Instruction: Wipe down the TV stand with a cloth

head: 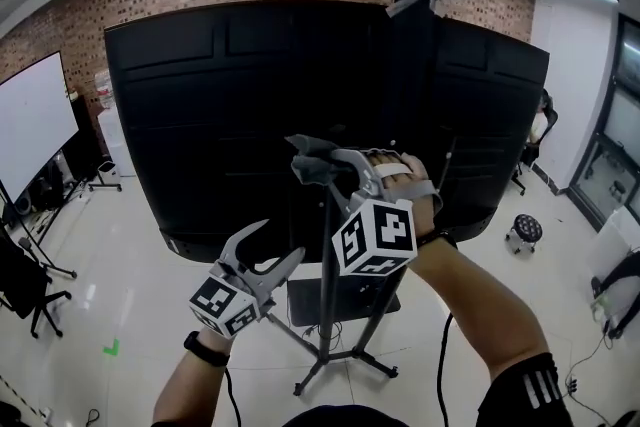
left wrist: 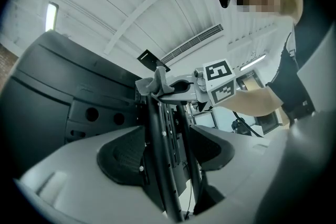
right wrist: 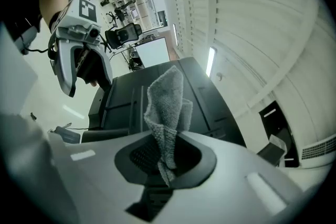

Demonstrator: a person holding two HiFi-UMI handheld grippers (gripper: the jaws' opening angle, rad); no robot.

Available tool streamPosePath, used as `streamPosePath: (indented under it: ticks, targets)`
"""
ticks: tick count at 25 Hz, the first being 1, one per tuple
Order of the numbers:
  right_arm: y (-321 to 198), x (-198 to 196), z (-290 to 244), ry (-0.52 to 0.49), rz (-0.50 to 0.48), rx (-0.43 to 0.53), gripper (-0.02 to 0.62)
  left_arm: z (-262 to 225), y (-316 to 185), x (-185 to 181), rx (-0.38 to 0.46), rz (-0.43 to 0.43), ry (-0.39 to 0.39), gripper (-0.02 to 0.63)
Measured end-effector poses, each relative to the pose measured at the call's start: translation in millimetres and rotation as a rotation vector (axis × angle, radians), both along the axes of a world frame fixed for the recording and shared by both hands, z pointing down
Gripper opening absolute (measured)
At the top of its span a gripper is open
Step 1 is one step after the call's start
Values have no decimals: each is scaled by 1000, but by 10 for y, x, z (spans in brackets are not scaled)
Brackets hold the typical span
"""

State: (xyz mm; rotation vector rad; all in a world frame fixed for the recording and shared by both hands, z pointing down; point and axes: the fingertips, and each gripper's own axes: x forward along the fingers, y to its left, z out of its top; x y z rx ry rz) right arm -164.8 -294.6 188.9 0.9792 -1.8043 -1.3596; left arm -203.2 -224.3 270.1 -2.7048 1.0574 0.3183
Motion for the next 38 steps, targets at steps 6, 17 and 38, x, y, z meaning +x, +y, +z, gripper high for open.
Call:
streamPosePath:
  ticks: [6,17,38]
  targets:
    - [-89,337,-279,-54,-14,52,43,-187,-53,305,26,-2,-23,291]
    - [-366,545,184,-36,-40,-69,44,-166,-162,632,11,-22,-57,298]
    - [-283,479,1361,-12,-127,-371,44,539,-205,663,-119,-25,-49,298]
